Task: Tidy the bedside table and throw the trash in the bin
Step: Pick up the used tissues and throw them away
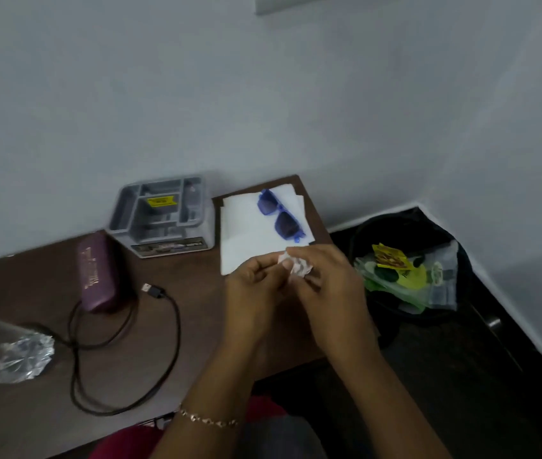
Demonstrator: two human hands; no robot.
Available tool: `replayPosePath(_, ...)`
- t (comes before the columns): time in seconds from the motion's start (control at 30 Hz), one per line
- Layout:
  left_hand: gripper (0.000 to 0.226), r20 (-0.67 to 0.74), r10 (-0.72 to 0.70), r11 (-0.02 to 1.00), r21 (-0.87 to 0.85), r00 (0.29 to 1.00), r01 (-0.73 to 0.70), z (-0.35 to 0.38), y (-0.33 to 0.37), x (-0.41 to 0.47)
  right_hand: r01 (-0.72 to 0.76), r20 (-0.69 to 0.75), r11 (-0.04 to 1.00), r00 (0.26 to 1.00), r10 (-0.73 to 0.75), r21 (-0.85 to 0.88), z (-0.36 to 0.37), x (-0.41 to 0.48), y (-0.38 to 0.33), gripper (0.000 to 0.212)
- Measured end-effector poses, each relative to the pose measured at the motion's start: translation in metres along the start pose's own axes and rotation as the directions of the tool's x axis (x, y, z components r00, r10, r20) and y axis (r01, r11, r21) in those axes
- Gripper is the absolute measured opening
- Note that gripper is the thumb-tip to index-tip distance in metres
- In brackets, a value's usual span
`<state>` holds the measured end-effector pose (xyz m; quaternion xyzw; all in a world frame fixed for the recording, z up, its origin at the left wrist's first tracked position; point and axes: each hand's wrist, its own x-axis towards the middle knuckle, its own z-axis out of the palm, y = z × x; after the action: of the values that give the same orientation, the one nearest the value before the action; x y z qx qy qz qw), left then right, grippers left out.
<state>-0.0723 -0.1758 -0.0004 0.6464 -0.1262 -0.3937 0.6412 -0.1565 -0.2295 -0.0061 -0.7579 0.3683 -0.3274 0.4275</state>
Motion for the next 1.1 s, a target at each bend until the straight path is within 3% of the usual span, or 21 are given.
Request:
replayPosePath(0.1, 0.015, 0.076, -0.025, 0.999, 0.035, 0.997, 0.022, 0.045, -0.014, 0.01, -0.006, -0.109, 0.993, 0.994, -0.007, -0.117, -0.026, 0.01, 0.03, 0.021)
replayPosePath(0.3, 0.024, 0.239, -0.097, 0.979, 0.199, 0.966, 0.049, 0.131, -0.048, 0.039, -0.126, -0.247, 0.975, 0.966, 0.079, -0.181, -0.082, 0.029, 0.097, 0.018)
replayPosePath(0.4, 0.037, 0.314, -0.144, 0.945, 0.326, 0.938, 0.036, 0.165, -0.058, 0.057, -0.215, -0.244, 0.952, 0.957, 0.16, -0.219, -0.106, 0.044, 0.128, 0.024)
replayPosePath(0.53, 0.053, 0.264, -0.26, 0.876, 0.469, 0.929, 0.112, 0.175, -0.068, 0.075, -0.382, -0.223, 0.846, 0.921, 0.318, -0.373, -0.139, 0.053, 0.167, 0.04)
replayPosePath(0.83, 0.036, 0.24, -0.241, 0.919, 0.369, 0.94, 0.141, 0.137, -0.056, 0.059, -0.428, -0.323, 0.84, 0.889, 0.324, -0.333, -0.166, 0.029, 0.176, 0.025)
replayPosePath(1.1, 0.028, 0.291, -0.138, 0.977, 0.196, 0.947, 0.083, 0.079, -0.009, 0.004, -0.386, -0.313, 0.908, 0.893, 0.324, -0.16, -0.132, 0.013, 0.117, 0.016)
